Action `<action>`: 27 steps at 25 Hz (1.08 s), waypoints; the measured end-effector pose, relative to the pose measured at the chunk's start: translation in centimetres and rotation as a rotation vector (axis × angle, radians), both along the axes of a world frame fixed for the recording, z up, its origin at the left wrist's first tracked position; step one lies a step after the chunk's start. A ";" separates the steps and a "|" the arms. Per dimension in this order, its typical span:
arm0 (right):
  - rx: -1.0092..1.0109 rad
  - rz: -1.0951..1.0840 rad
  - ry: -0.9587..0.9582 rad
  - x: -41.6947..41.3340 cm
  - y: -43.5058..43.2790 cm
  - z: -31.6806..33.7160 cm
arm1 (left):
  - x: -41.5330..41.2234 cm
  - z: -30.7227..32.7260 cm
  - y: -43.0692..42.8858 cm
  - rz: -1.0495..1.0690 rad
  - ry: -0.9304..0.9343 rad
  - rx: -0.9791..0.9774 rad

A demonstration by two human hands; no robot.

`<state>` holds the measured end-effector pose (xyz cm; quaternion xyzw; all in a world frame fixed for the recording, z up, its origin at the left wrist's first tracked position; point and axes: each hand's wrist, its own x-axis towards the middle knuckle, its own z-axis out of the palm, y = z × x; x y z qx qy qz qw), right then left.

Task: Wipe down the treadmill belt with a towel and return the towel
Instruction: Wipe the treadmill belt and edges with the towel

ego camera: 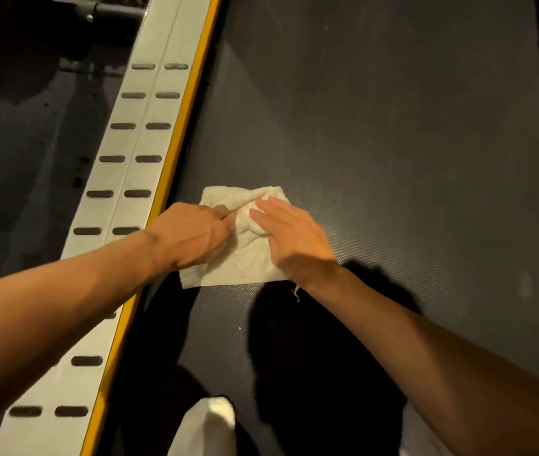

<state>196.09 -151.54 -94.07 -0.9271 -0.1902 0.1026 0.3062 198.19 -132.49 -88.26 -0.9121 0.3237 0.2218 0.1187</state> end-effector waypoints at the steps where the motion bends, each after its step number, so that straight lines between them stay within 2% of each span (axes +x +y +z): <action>1: 0.006 -0.010 -0.005 0.5 0.6 -0.2 | 0.1 0.2 0.4 0.026 0.005 0.023; 5: 0.046 0.092 0.005 1.3 4.8 -0.4 | 0.0 0.8 3.7 0.146 -0.009 0.133; 8: 0.065 0.128 -0.228 0.2 3.3 -1.3 | -2.4 0.6 2.8 0.228 0.045 0.073; 10: 0.043 0.134 -0.289 0.0 2.1 -2.2 | -4.4 -0.6 1.5 0.257 0.035 -0.007; 14: 0.193 0.049 -0.063 0.8 3.3 -2.9 | -3.9 -1.2 2.3 0.292 0.004 -0.148; 16: 0.188 0.031 -0.012 1.1 4.0 -2.8 | -3.6 -0.5 3.8 0.297 -0.033 -0.202; 20: 0.160 0.008 -0.060 -1.4 3.7 -2.3 | -4.9 -0.3 3.4 0.284 -0.057 -0.241; 23: 0.115 0.027 -0.088 -3.4 2.0 -1.5 | -6.3 -0.7 1.7 0.259 -0.003 -0.214; 27: 0.145 -0.085 0.017 -1.8 4.4 -1.0 | -4.4 -1.1 4.0 0.307 -0.050 -0.153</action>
